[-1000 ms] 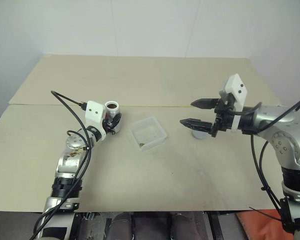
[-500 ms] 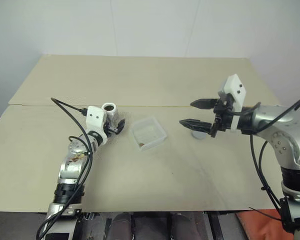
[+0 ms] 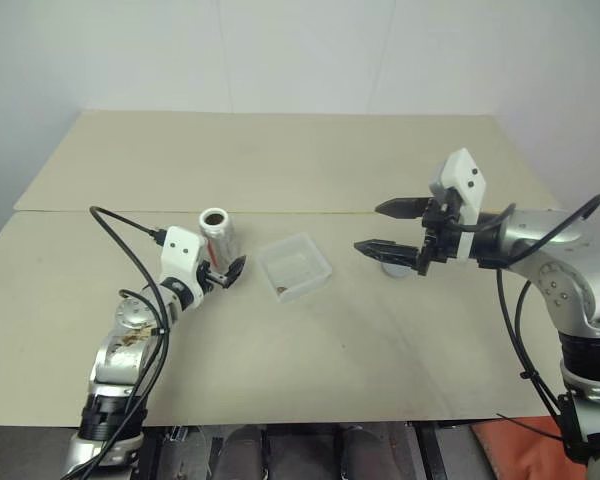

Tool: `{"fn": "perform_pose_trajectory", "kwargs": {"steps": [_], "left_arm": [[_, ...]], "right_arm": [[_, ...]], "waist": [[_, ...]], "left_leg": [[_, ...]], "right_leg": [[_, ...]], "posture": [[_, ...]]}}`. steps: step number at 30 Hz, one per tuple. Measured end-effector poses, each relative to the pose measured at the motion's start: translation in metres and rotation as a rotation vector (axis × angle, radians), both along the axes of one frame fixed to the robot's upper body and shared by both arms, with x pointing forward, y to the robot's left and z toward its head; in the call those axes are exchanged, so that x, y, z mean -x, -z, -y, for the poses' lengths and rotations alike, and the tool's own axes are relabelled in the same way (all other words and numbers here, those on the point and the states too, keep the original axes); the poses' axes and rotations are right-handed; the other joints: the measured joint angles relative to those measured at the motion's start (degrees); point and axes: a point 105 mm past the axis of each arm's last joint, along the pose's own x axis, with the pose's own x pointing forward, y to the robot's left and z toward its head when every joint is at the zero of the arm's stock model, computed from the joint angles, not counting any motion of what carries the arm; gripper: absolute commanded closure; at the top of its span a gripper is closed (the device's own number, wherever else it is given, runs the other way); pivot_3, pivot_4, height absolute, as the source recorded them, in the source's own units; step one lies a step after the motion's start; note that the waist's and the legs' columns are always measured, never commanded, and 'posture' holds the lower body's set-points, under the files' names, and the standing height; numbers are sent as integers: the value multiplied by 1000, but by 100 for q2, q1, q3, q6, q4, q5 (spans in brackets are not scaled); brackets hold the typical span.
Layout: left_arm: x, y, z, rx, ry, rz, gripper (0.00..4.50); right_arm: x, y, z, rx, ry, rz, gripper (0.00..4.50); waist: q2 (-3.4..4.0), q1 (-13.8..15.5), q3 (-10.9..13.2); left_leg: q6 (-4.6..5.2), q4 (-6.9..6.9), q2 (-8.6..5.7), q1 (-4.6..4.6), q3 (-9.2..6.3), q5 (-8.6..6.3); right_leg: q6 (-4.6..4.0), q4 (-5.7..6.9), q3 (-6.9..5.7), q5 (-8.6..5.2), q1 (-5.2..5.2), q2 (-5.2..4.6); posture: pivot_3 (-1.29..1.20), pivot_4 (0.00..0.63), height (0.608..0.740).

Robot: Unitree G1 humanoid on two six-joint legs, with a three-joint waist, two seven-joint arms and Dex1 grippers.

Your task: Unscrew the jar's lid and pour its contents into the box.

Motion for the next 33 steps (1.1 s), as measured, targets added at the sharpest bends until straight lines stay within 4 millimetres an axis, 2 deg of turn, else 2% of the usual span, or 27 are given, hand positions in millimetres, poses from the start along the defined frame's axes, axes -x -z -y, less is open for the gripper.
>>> {"fn": "perform_pose_trajectory", "kwargs": {"steps": [6,10,13,16,19,22,27,33], "left_arm": [[29,-8,-11,-93,103,-44,28],[34,-23,-21,-129,126,-40,28],[38,-26,-27,-146,149,-70,28],[50,-31,-34,-191,244,-117,28],[60,-51,-45,-209,382,-119,28],[62,-83,-53,-209,511,-32,28],[64,-119,-66,-236,669,29,28],[63,-113,-73,-245,764,-5,28]], "right_arm": [[3,5,0,6,0,-7,0],[3,5,0,6,1,-8,0],[4,5,0,7,-1,-5,0],[5,6,0,7,-4,-6,0],[7,9,4,14,-6,-17,0],[11,9,6,29,-26,-15,0],[15,5,10,47,-61,10,0],[19,4,12,61,-87,15,0]], "waist": [[0,7,0],[1,4,0],[1,1,0],[1,-4,0],[2,-8,0],[2,14,1],[2,-4,1],[2,-22,1]], "left_leg": [[8,-6,0,5,-17,-5],[18,-7,-2,8,-18,-10],[19,-12,-1,11,-17,-11],[15,-20,0,11,-8,-9],[2,-22,1,11,22,-1],[7,-21,-1,17,25,-4],[6,-25,-2,20,32,-4],[4,-25,3,15,35,-3]], "right_leg": [[-3,-3,2,1,1,-1],[-4,-6,2,1,3,-1],[-4,-6,3,0,2,1],[-6,-7,3,-1,0,1],[-13,-13,0,-5,-6,2],[-15,-23,-1,-7,-1,0],[-16,-15,1,-7,-1,3],[-15,-9,1,-8,-3,8]], "posture": [[0,150,740],[0,150,740],[0,150,740],[0,150,740],[0,150,740],[0,150,740],[0,150,740],[0,150,740]]}}
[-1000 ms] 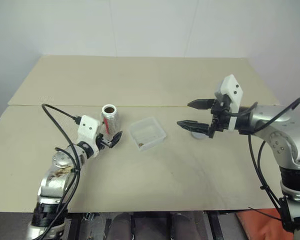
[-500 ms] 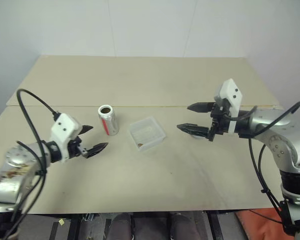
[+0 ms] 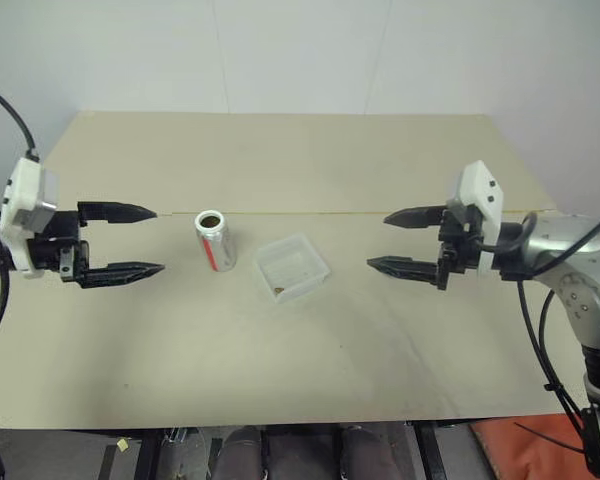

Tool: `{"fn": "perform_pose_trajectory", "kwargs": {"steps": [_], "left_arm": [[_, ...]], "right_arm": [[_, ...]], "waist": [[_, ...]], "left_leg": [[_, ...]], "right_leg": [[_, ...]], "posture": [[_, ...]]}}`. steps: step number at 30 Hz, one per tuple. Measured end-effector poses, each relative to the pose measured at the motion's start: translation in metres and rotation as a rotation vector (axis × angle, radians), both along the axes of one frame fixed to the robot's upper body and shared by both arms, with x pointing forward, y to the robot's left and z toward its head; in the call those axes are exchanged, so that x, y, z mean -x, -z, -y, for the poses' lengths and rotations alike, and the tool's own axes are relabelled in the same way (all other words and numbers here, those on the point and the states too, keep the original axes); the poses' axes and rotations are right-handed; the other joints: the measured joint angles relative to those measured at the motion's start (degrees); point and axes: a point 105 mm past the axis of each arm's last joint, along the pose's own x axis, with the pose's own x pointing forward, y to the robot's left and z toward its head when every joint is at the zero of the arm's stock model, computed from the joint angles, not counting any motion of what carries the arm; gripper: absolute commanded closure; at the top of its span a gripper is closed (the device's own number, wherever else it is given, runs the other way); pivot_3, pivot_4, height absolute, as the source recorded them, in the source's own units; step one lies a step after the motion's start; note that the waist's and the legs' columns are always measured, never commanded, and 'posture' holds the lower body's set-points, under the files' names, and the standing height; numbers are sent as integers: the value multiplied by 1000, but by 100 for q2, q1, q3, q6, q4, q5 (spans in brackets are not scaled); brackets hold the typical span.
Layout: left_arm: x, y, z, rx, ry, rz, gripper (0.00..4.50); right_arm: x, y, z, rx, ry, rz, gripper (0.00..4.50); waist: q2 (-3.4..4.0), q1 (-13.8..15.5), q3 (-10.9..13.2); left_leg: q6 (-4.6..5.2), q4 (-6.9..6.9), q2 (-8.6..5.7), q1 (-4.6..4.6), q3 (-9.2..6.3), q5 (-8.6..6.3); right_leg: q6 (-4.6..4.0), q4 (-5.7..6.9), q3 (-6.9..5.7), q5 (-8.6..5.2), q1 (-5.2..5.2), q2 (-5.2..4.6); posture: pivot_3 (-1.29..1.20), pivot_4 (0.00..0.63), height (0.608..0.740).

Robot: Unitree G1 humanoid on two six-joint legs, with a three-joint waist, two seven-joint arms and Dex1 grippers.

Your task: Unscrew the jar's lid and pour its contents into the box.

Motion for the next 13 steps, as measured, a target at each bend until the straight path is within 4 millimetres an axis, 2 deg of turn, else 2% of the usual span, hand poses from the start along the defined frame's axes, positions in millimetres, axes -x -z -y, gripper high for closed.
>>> {"fn": "perform_pose_trajectory", "kwargs": {"steps": [7,13], "left_arm": [[2,1,-1,-1,20,-7,28],[4,4,-7,9,0,-14,28]], "right_arm": [[4,8,2,-1,-3,-27,0],[9,5,6,-2,8,-18,0]], "waist": [[0,11,0],[0,10,0]], "left_leg": [[6,3,1,-1,0,-3],[7,2,3,0,-1,-4]], "right_leg": [[0,0,1,0,0,-1],[0,0,0,0,-1,0]], "posture": [[0,150,740],[0,150,740]]}}
